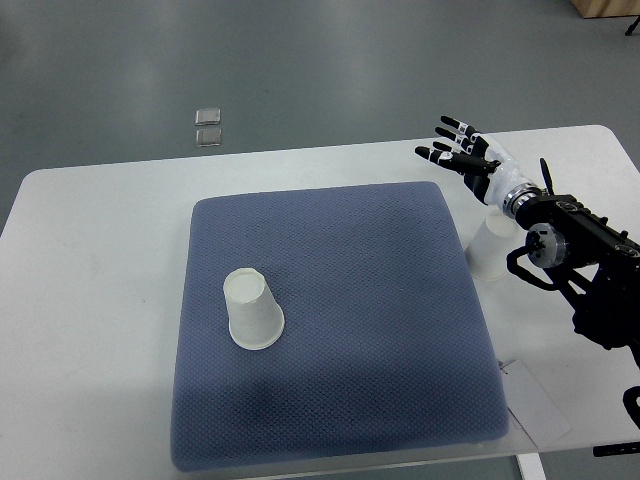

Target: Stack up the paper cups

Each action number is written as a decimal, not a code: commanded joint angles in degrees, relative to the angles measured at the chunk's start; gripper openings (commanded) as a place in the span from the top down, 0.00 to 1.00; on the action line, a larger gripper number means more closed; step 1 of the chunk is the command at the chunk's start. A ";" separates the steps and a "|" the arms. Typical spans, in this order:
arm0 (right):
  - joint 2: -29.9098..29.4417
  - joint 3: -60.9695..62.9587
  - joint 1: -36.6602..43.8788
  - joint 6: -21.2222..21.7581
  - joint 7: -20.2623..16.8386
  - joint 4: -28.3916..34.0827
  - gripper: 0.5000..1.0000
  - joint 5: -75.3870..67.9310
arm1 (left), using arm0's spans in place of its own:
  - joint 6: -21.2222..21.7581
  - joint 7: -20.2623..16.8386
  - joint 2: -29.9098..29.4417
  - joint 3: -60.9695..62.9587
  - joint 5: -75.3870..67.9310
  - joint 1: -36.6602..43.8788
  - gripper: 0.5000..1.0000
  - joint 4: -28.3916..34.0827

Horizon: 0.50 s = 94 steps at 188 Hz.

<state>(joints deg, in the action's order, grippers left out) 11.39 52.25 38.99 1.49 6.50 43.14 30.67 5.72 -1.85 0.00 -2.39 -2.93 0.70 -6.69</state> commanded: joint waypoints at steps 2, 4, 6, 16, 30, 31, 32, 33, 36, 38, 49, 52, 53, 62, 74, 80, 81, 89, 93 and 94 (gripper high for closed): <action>0.04 0.04 -0.05 0.00 0.00 0.01 0.17 0.00 | -0.01 0.00 0.00 0.37 -0.14 -0.08 0.00 -0.08; 0.04 0.04 -0.05 0.00 0.00 0.01 0.17 0.00 | -0.01 0.00 0.00 0.37 -0.14 0.00 0.00 -0.08; 0.04 0.04 -0.05 0.00 0.00 0.01 0.17 0.00 | -0.01 0.00 0.00 0.37 -0.14 0.00 0.00 -0.08; -0.05 0.04 -0.05 0.00 0.00 0.01 0.17 0.00 | -0.01 0.00 0.00 0.20 -0.14 0.00 0.00 -0.08; -0.05 0.04 -0.05 0.00 0.00 0.01 0.17 0.00 | -0.19 0.00 0.00 0.02 -0.06 0.00 0.00 -0.17; -0.05 0.04 -0.05 0.00 0.00 0.01 0.17 0.00 | -0.19 0.00 0.00 0.02 -0.06 0.00 0.00 -0.17; -0.05 0.04 -0.05 0.00 0.00 0.01 0.17 0.00 | -0.19 0.00 0.00 0.02 -0.06 0.00 0.00 -0.08; -0.05 0.04 -0.05 0.00 0.00 0.01 0.17 0.00 | -0.19 0.00 0.00 0.02 -0.06 0.00 0.00 -0.08; -0.05 0.04 -0.05 0.00 0.00 0.01 0.17 0.00 | -0.18 0.00 0.00 0.02 -0.06 0.00 0.00 -0.17; -0.05 0.04 -0.05 0.00 0.00 0.01 0.17 0.00 | -0.19 0.00 0.00 -0.07 -0.06 -0.08 0.00 -0.08; -0.05 0.04 -0.05 0.00 0.00 0.01 0.17 0.00 | -0.01 0.00 0.00 -0.15 -0.06 0.00 0.00 0.01; -0.05 0.04 -0.05 0.00 0.00 0.01 0.17 0.00 | -0.01 0.00 0.00 -0.15 -0.06 0.00 0.00 0.01; -0.05 0.04 -0.05 0.00 0.00 0.01 0.17 0.00 | -0.01 0.00 0.00 -0.15 -0.06 0.00 0.00 0.01; -0.05 0.13 -0.05 0.00 0.00 0.01 0.17 0.00 | -0.01 0.00 0.00 -0.15 -0.06 0.00 0.00 0.10; -0.05 0.13 0.03 0.00 0.00 0.01 0.17 0.00 | -0.01 0.00 0.00 -0.15 -0.06 0.00 0.00 0.01; 0.04 0.22 0.03 0.09 0.00 0.01 0.17 0.00 | -0.01 0.00 0.00 -0.24 -0.06 0.00 0.00 0.01; 0.04 0.22 0.12 0.09 0.00 0.01 0.17 0.00 | -0.01 0.00 0.00 -0.24 -0.06 0.00 0.00 0.01; -0.05 0.22 0.30 0.18 0.00 0.01 0.17 -0.09 | -0.01 0.00 0.00 -0.24 -0.06 0.00 0.00 -0.08; -0.05 0.13 0.39 0.18 0.00 0.01 0.17 -0.09 | -0.01 0.00 0.00 -0.24 -0.06 0.00 0.00 -0.08; -0.05 0.13 0.39 0.18 0.00 0.01 0.17 -0.09 | -0.01 0.00 0.00 -0.24 -0.06 0.00 0.00 -0.08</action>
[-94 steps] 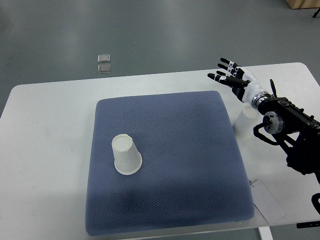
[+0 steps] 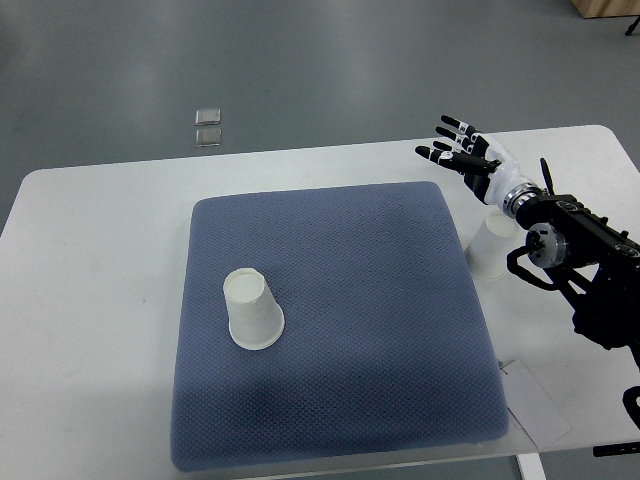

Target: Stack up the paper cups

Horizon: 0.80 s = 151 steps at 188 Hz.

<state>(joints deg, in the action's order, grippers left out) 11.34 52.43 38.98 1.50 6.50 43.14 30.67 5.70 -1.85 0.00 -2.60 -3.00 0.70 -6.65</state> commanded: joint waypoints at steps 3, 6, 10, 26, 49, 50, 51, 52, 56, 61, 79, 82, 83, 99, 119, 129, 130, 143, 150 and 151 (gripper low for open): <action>0.00 -0.05 0.48 0.17 0.00 0.01 0.17 -0.09 | 0.01 0.00 0.00 -0.04 0.01 0.01 0.00 -0.12; 0.00 -0.05 0.48 0.26 0.00 0.01 0.17 -0.09 | 0.01 0.00 0.00 -0.04 0.01 0.01 0.00 -0.12; 0.09 -0.05 0.48 0.52 0.00 0.01 0.17 -0.09 | 0.01 0.00 0.00 -0.04 0.01 0.01 0.00 -0.12; 0.09 -0.05 0.48 1.84 0.00 0.01 0.17 -0.09 | 0.01 0.00 0.00 -0.04 0.01 0.01 0.00 -0.03; 0.17 0.21 0.57 4.57 0.00 -0.34 0.17 0.00 | 0.01 0.00 0.00 -0.12 0.01 0.01 0.00 -0.03; 0.17 0.21 0.57 4.57 0.00 -0.34 0.17 0.00 | 0.01 0.00 0.00 -0.12 0.01 0.01 0.00 -0.03; 0.17 0.21 0.57 4.57 0.00 -0.34 0.17 0.00 | 0.01 0.00 0.00 -0.12 0.01 0.01 0.00 -0.03; 0.17 0.21 0.57 4.57 0.00 -0.34 0.17 0.00 | 0.01 0.00 0.00 -0.12 0.01 0.01 0.00 -0.03; 0.17 0.21 0.57 4.48 0.00 -0.34 0.17 0.00 | 0.01 0.00 0.00 -0.12 0.01 0.01 0.00 -0.03; 0.17 0.21 0.57 4.48 0.00 -0.34 0.17 0.00 | 0.01 0.00 0.00 -0.12 0.01 0.01 0.00 -0.03; 0.09 0.21 0.57 4.39 0.09 -0.60 0.17 0.00 | 0.01 0.00 0.00 -0.12 0.01 0.01 0.00 -0.03; 0.09 0.30 0.57 4.39 0.09 -0.78 0.17 0.00 | 0.01 0.00 0.00 -0.12 0.01 0.01 0.00 -0.03; 0.09 0.30 0.57 4.31 0.09 -0.87 0.17 0.00 | 0.01 0.00 0.00 -0.12 0.01 0.01 0.00 -0.03; 0.09 0.48 0.66 4.22 0.09 -1.66 0.17 0.00 | 0.01 0.00 0.00 -0.12 0.01 0.01 0.00 -0.03; 0.09 0.57 0.66 4.04 0.18 -1.75 0.17 0.00 | 0.01 0.00 0.00 -0.12 0.01 0.01 0.00 -0.03; 0.09 0.57 0.66 4.04 0.18 -1.75 0.17 0.00 | 0.01 0.00 0.00 -0.12 0.01 0.01 0.00 -0.03; 0.09 0.57 0.66 4.04 0.18 -1.75 0.17 0.00 | 0.01 0.00 0.00 -0.12 0.01 0.01 0.00 -0.03; 0.17 0.65 0.66 4.22 0.09 -1.75 0.17 0.00 | 0.01 0.00 0.00 -0.12 0.01 0.01 0.00 -0.03; 0.17 0.65 0.66 4.22 0.18 -1.75 0.17 0.00 | 0.01 0.00 0.00 -0.12 0.01 0.01 0.00 -0.03; 0.17 0.65 0.66 4.22 0.18 -1.75 0.17 0.00 | 0.01 0.00 0.00 -0.12 0.01 0.01 0.00 -0.03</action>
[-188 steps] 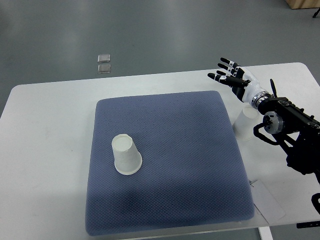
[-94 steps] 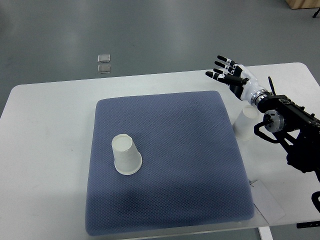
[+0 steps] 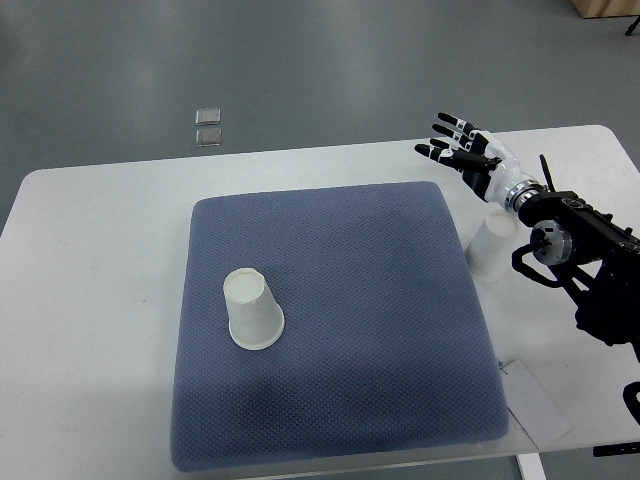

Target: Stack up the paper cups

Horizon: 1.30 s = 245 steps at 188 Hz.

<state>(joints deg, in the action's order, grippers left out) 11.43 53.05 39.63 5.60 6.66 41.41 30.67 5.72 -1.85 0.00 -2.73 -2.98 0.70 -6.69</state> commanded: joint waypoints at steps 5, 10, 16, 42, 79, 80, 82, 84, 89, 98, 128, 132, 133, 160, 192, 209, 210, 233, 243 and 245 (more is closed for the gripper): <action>0.08 0.04 0.00 0.11 0.02 -0.01 0.17 0.00 | 0.00 0.00 0.00 0.00 -0.01 0.00 0.00 0.01; 0.08 0.13 0.09 0.20 0.02 -0.01 0.17 -0.09 | 0.00 0.00 0.00 0.00 -0.01 0.00 0.00 0.01; 0.08 0.13 0.09 0.29 -0.07 -0.01 0.17 0.00 | 0.00 0.00 0.00 0.00 -0.01 0.00 0.00 0.01; 0.17 0.21 0.09 0.55 -0.07 -0.01 0.17 0.00 | 0.00 0.00 0.00 0.00 -0.01 0.00 0.00 0.01; 2.19 -1.02 0.79 1.26 -0.07 0.60 0.17 0.26 | 0.00 0.00 0.00 0.00 -0.01 0.00 0.00 0.01; 2.19 -1.02 0.80 1.26 -0.07 0.60 0.17 0.26 | 0.00 0.00 0.00 0.00 -0.01 0.00 0.00 0.01; 2.46 -1.10 0.97 1.43 -0.07 0.69 0.17 0.35 | 0.00 0.00 0.00 0.00 -0.01 0.00 0.00 0.01; 2.72 -1.28 1.15 1.70 -0.07 0.69 0.17 0.53 | 0.00 0.00 0.00 0.00 -0.01 0.00 0.00 0.01; 3.68 -2.33 1.76 2.84 -0.07 0.87 0.17 1.58 | 0.00 0.00 0.00 0.00 -0.01 0.00 0.00 0.01; 5.27 -4.44 2.55 5.12 0.11 0.95 0.17 3.43 | 0.00 0.00 0.00 0.00 -0.01 0.00 0.00 0.01; 12.12 -10.86 5.10 9.78 3.63 2.80 0.17 10.01 | 0.00 0.00 0.00 0.00 -0.01 0.00 0.00 0.01; 13.00 -11.65 5.28 9.96 3.80 3.24 0.17 11.16 | 0.00 0.00 0.00 0.00 -0.01 0.00 0.00 0.01; 13.00 -11.65 5.28 9.96 3.80 3.24 0.17 11.16 | 0.00 0.00 0.00 0.00 -0.01 0.00 0.00 0.01; 18.80 -15.87 6.60 12.07 4.76 7.54 0.17 21.44 | 0.00 0.00 0.00 0.00 -0.01 0.00 0.00 0.01; 24.34 -19.47 6.77 14.00 7.93 12.29 0.17 36.03 | 0.00 0.00 0.00 0.00 -0.01 0.00 0.00 0.01; 26.72 -21.14 6.77 15.32 9.60 14.84 0.17 42.63 | 0.00 0.00 0.00 0.00 -0.01 0.00 0.00 0.01; 26.98 -21.40 6.77 15.41 9.78 15.10 0.17 43.32 | 0.00 0.00 0.00 0.00 -0.01 0.00 0.00 0.01; 28.47 -23.43 7.39 15.67 11.27 16.77 0.17 50.10 | 0.00 0.00 0.00 0.00 -0.01 0.00 0.00 0.01; 28.65 -24.22 7.65 15.67 11.80 16.86 0.17 51.50 | 0.00 0.00 0.00 0.00 -0.01 0.00 0.00 0.01; 28.65 -24.31 7.65 15.67 11.80 16.86 0.17 51.68 | 0.00 0.00 0.00 0.00 -0.01 0.00 0.00 0.01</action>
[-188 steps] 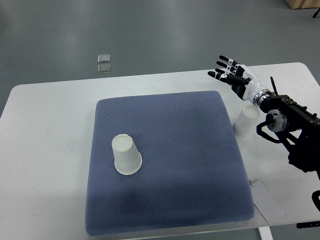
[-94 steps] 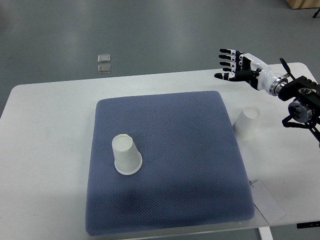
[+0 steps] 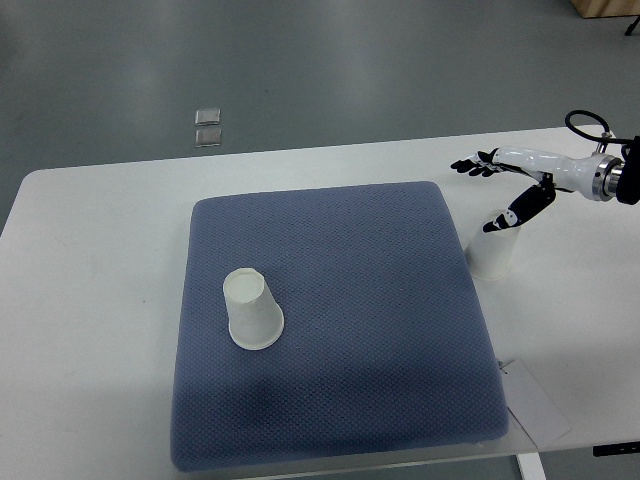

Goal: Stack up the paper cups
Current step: 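Reach the right hand down and close its fingers around the standing cup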

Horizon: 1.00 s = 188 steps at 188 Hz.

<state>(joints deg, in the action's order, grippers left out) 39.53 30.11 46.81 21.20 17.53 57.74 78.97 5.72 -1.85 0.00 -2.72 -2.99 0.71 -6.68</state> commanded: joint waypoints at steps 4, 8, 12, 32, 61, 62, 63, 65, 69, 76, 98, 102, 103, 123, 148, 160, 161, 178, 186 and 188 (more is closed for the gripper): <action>0.63 -1.64 0.47 0.07 1.01 0.53 0.17 3.82 | 0.00 0.00 0.00 0.00 0.00 -0.01 0.00 0.00; 0.81 -1.81 0.47 0.07 1.01 0.53 0.17 4.17 | 0.00 0.00 0.00 0.00 0.00 -0.01 0.00 0.00; 0.98 -2.07 0.38 -0.10 1.01 0.53 0.17 4.70 | 0.00 0.00 0.00 0.00 0.00 -0.01 0.00 0.00; 0.81 -2.16 0.03 -0.63 1.01 0.45 0.17 7.51 | 0.00 0.00 0.00 0.00 0.00 -0.01 0.00 0.00; 0.46 -4.27 0.30 -2.47 1.01 -0.17 0.18 10.06 | 0.00 0.00 0.00 0.00 0.00 -0.01 0.00 0.00; 0.46 -4.27 0.30 -2.47 1.01 -0.17 0.18 10.06 | 0.00 0.00 0.00 0.00 0.00 -0.01 0.00 0.00; 0.46 -4.62 0.38 -2.65 1.01 -0.26 0.18 10.06 | 0.00 0.00 0.00 0.00 0.00 -0.01 0.00 0.00; 0.46 -4.97 0.47 -2.74 1.01 -0.26 0.18 10.06 | 0.00 0.00 0.00 0.00 0.00 -0.09 0.00 0.00; 0.46 -5.50 0.56 -3.09 1.01 -0.34 0.18 10.15 | 0.00 0.00 0.00 0.00 0.00 -0.01 0.00 0.00; 0.46 -6.73 0.82 -4.14 1.01 -0.52 0.18 10.50 | 0.00 0.00 0.00 0.00 0.00 -0.01 0.00 0.00; 0.11 -9.10 1.00 -6.87 1.01 -1.57 0.19 11.38 | 0.00 0.00 0.00 0.00 0.00 -0.01 0.00 0.00; 0.02 -9.28 1.00 -7.04 1.01 -1.66 0.19 11.38 | 0.00 0.00 0.00 0.00 0.00 -0.01 0.00 0.00; -0.16 -9.46 1.00 -7.22 1.01 -1.84 0.20 11.47 | 0.00 0.00 0.00 0.00 0.00 -0.01 0.00 0.00; -0.86 -9.81 1.09 -7.66 1.01 -3.07 0.21 11.47 | 0.00 0.00 0.00 0.00 0.00 -0.01 0.00 0.00; -1.48 -9.81 1.09 -8.10 1.01 -4.39 0.26 11.99 | 0.00 0.00 0.00 0.00 0.00 -0.01 0.00 0.00; -1.74 -9.81 1.09 -8.63 1.01 -4.74 0.27 12.26 | 0.00 0.00 0.00 0.00 0.00 -0.01 0.00 0.00; -1.74 -9.81 1.09 -8.71 1.01 -4.83 0.27 12.26 | 0.00 0.00 0.00 0.00 0.00 -0.01 0.00 0.00; -1.83 -9.81 1.09 -9.15 1.01 -4.91 0.33 12.35 | 0.00 0.00 0.00 0.00 0.00 -0.01 0.00 0.00; -1.83 -9.81 1.09 -9.15 1.01 -5.00 0.36 12.35 | 0.00 0.00 0.00 0.00 0.00 -0.09 0.00 0.00; -1.83 -9.81 1.09 -9.15 1.01 -5.00 0.37 12.35 | 0.00 0.00 0.00 0.00 0.00 -0.01 0.00 0.00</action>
<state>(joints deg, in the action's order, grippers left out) 37.75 20.29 47.90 12.27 18.55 52.91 91.26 5.71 -1.85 0.00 -2.72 -2.99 0.70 -6.68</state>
